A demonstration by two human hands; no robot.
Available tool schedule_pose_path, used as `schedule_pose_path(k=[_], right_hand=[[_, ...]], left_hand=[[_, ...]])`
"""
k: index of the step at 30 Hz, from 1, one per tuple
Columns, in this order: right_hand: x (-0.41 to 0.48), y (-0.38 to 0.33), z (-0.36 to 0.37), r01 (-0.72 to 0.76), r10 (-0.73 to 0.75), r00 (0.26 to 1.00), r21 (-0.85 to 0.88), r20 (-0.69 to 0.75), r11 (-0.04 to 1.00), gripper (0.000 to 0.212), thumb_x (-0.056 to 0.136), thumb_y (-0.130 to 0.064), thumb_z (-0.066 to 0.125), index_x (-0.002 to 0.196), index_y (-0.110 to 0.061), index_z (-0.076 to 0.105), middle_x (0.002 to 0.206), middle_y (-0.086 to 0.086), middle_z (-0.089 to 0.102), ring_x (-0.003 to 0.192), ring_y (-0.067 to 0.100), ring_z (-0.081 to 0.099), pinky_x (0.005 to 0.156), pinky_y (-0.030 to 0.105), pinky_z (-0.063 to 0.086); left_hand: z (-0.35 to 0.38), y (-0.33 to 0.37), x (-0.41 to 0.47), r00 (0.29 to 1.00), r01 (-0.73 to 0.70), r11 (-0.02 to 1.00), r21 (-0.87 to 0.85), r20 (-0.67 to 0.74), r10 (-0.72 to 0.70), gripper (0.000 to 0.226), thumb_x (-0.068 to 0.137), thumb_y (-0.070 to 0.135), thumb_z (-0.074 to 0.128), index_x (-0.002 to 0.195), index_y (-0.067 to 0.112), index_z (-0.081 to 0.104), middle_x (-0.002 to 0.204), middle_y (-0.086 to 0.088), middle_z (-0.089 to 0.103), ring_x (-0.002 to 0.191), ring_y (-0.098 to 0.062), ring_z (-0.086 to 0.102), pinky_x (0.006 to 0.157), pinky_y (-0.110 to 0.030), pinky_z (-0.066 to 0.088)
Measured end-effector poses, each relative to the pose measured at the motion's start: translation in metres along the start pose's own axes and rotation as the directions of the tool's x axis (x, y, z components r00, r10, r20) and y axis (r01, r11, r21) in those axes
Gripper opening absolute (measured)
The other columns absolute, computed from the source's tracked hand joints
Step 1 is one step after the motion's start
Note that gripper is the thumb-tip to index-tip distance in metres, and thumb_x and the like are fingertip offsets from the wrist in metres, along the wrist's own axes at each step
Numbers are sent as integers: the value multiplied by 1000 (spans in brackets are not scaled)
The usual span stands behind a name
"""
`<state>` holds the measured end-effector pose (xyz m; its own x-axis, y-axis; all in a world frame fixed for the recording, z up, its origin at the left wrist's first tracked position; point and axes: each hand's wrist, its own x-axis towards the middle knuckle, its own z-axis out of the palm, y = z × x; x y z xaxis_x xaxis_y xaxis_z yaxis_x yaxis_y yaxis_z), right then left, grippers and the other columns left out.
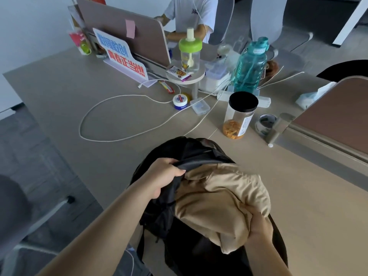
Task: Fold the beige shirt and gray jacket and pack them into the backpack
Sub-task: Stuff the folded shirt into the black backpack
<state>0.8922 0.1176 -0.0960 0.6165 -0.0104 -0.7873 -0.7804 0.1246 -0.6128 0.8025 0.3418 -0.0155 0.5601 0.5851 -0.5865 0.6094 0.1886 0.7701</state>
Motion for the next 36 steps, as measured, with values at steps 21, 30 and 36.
schedule_pose_path(k=[21,30,36], right_hand=[[-12,38,55,-110,136,789,-79,599,991,52,59,-2,71,111,2,66,104,24,70,94,38,67,79,44,54],[10,-12,47,475,-499,854,-613,148,631,62,71,-33,73,124,-10,48,121,10,51,113,31,50,93,42,44],[18,-10,93,643,-304,709,-761,636,-91,75,77,-64,55,141,-36,29,139,-2,38,127,33,33,103,38,33]], left_hand=[[-2,-9,6,993,-5,999,-42,-118,1,15,86,18,67,100,16,65,98,-8,69,94,-26,65,82,-36,50],[1,1,2,871,-183,548,816,-124,475,55,84,31,60,134,28,37,126,0,44,107,-19,52,75,-28,45],[21,4,47,893,-140,318,938,-20,451,42,94,44,49,127,19,48,115,-3,61,104,-24,60,70,-31,45]])
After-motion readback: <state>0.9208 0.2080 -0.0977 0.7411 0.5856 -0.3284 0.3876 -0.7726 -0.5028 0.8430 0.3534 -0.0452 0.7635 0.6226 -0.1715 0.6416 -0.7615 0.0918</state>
